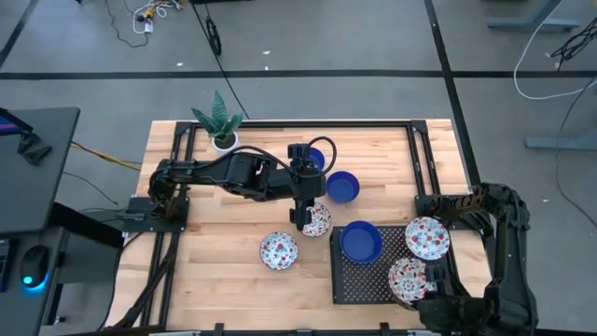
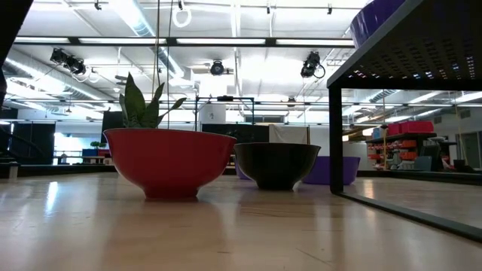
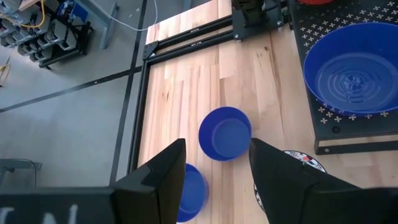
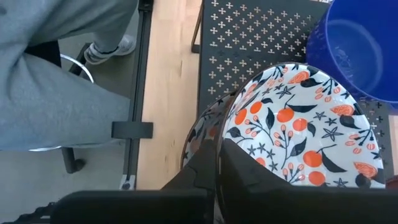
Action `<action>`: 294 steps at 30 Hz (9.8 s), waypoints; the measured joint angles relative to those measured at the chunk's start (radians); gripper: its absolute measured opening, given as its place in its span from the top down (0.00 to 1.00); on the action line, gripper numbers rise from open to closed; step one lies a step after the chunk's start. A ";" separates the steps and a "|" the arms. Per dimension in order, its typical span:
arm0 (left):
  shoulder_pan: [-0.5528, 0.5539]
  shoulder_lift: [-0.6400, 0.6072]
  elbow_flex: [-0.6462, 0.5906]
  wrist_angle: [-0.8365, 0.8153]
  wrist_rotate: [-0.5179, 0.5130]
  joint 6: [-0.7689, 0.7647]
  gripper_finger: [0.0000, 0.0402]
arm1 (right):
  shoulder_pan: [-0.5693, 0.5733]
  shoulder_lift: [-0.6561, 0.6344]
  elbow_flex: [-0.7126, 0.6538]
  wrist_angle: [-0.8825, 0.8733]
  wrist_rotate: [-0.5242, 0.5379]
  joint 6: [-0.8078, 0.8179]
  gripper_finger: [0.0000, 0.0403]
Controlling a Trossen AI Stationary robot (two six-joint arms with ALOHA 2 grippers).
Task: Pick & Place Mini bowls
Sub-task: Stack the bottom orange patterned bowl on the orange patterned bowl on the shelf, then stack the bottom blue bowl on the blue bowl on the shelf
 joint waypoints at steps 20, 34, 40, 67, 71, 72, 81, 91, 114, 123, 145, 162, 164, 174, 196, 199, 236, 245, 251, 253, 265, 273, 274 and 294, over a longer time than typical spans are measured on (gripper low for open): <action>0.000 0.000 0.000 0.001 0.000 -0.001 0.55 | 0.031 0.050 0.000 -0.025 0.006 0.082 0.96; 0.000 0.000 0.000 0.001 0.000 -0.002 0.55 | 0.028 0.050 0.000 -0.031 0.006 0.081 0.85; 0.000 0.000 0.000 0.001 0.000 -0.002 0.55 | 0.028 0.050 0.000 -0.032 0.008 0.075 0.78; 0.000 0.000 0.000 0.001 0.000 -0.001 0.55 | 0.028 0.050 -0.001 0.060 -0.001 -0.113 0.56; 0.000 0.000 0.000 0.011 0.000 0.000 0.55 | 0.028 0.050 -0.001 0.015 0.008 -0.106 0.56; -0.001 0.000 0.000 0.014 0.000 0.000 0.55 | 0.028 0.049 -0.001 0.012 0.014 -0.106 0.56; -0.073 -0.030 0.006 0.037 -0.001 -0.020 0.55 | 0.024 -0.026 0.002 0.034 0.061 -0.160 0.56; -0.187 -0.045 -0.097 -0.038 -0.124 -0.163 0.55 | -0.102 -0.163 -0.064 0.275 0.410 -0.555 0.64; -0.394 -0.427 -1.554 1.561 -0.531 -0.403 0.75 | -0.811 -0.355 -0.873 2.188 0.128 -1.345 0.72; -0.403 -0.420 -1.689 1.597 -0.600 -0.635 0.83 | -1.061 -0.377 -0.576 1.237 -0.037 -1.315 0.72; -0.389 -0.419 -1.692 1.598 -0.621 -0.639 0.86 | -1.308 -0.377 -0.800 0.662 -0.446 -1.634 0.50; -0.373 -0.419 -1.692 1.600 -0.621 -0.636 0.86 | -1.362 -0.315 -0.890 0.892 -0.568 -1.642 0.46; -0.373 -0.419 -1.692 1.600 -0.621 -0.637 0.86 | -1.362 -0.295 -0.891 0.893 -0.569 -1.641 0.47; -0.373 -0.419 -1.692 1.601 -0.621 -0.639 0.86 | -1.362 -0.224 -0.891 0.920 -0.568 -1.559 0.57; -0.373 -0.418 -1.692 1.602 -0.600 -0.646 0.86 | -1.364 -0.172 -0.891 0.944 -0.513 -1.451 0.87; -0.373 -0.418 -1.692 1.602 -0.600 -0.646 0.86 | -1.364 -0.172 -0.891 0.940 -0.512 -1.440 0.91; -0.373 -0.418 -1.692 1.601 -0.602 -0.646 0.86 | -1.092 -0.559 -0.329 0.288 -0.179 -1.237 1.00; -0.361 -0.418 -1.692 1.600 -0.602 -0.642 0.86 | -0.823 -0.551 -0.188 0.106 -0.504 -1.311 1.00; -0.348 -0.418 -1.692 1.600 -0.602 -0.640 0.86 | -0.582 -0.487 -0.189 0.084 -0.398 -1.387 1.00; -0.343 -0.418 -1.692 1.600 -0.602 -0.639 0.86 | -0.520 -0.457 -0.189 0.092 -0.293 -1.389 1.00; -0.340 -0.418 -1.692 1.599 -0.566 -0.636 0.86 | -0.414 -0.277 -0.189 0.131 -0.168 -1.369 1.00; -0.340 -0.418 -1.692 1.599 -0.546 -0.636 0.86 | -0.462 -0.267 -0.189 0.173 -0.158 -1.285 1.00; -0.340 -0.418 -1.692 1.599 -0.546 -0.636 0.86 | -0.471 -0.267 -0.189 0.172 -0.165 -1.270 1.00; -0.340 -0.418 -1.692 1.599 -0.545 -0.637 0.86 | -0.505 -0.267 -0.299 0.223 -0.221 -1.117 0.99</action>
